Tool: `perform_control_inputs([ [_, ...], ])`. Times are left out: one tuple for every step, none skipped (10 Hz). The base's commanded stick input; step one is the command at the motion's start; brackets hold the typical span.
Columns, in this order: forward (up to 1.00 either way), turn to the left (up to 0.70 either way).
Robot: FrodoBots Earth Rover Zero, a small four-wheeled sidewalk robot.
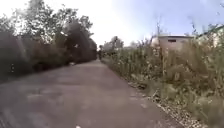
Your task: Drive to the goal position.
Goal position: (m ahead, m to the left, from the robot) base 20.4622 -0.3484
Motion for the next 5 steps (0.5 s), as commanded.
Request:
perform_control_inputs([
  [1.0,-0.03],
  [1.0,-0.03],
  [1.0,-0.03],
  [1.0,-0.03],
  [1.0,-0.03],
])
